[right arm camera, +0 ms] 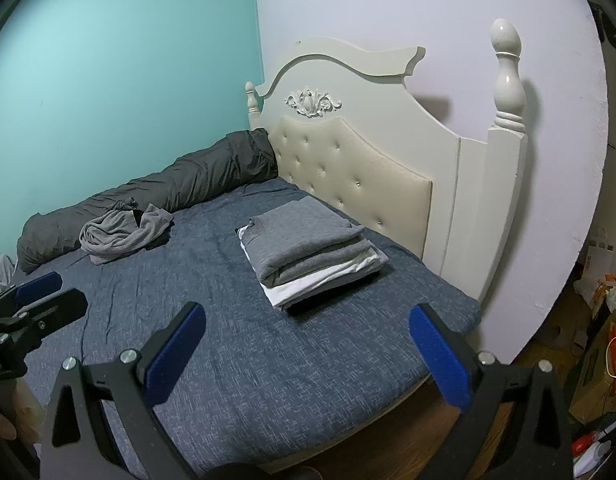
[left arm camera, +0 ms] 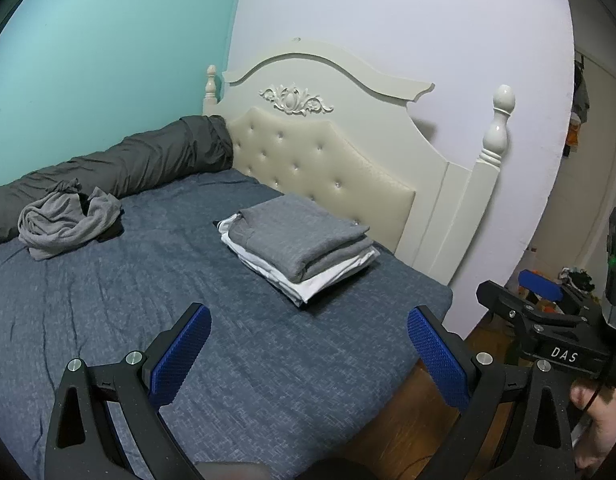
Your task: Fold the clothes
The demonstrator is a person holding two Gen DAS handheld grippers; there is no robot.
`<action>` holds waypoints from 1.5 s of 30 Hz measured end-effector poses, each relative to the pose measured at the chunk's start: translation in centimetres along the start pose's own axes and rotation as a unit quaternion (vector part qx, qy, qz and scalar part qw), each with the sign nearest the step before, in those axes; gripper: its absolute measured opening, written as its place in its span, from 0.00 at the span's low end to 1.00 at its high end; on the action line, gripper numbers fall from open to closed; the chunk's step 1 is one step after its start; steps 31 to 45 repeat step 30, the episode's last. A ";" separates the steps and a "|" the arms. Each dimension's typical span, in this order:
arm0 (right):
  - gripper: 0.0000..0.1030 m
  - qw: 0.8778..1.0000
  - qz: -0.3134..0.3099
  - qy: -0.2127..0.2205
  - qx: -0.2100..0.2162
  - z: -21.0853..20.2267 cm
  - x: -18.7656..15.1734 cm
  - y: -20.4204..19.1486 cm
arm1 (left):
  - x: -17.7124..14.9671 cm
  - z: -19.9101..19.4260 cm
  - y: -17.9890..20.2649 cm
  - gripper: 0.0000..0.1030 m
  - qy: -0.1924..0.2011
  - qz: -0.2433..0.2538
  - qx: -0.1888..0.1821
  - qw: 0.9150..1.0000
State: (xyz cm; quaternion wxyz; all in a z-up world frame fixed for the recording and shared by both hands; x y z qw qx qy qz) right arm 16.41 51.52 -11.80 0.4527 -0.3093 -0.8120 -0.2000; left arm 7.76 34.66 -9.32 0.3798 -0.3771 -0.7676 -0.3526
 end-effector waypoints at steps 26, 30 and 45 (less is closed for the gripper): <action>0.99 1.000 -0.002 -0.008 0.002 0.4 -0.6 -0.2 | -0.4 -0.4 -0.8 0.98 0.002 -0.002 0.006 1.000; 0.99 1.000 0.000 -0.009 0.002 0.4 -0.7 -0.2 | -0.5 -0.4 -0.9 0.98 0.001 -0.004 0.006 1.000; 0.99 1.000 0.000 -0.009 0.002 0.4 -0.7 -0.2 | -0.5 -0.4 -0.9 0.98 0.001 -0.004 0.006 1.000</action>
Point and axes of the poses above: each gripper's, at about its wrist camera, not at the fingertips, and z roughly the way its jaws point, y to its right, x to its top, the point moved 10 cm from there along z, roughly the way its jaws point, and after that the axes turned 15 degrees about -x, right-handed, at the moved point
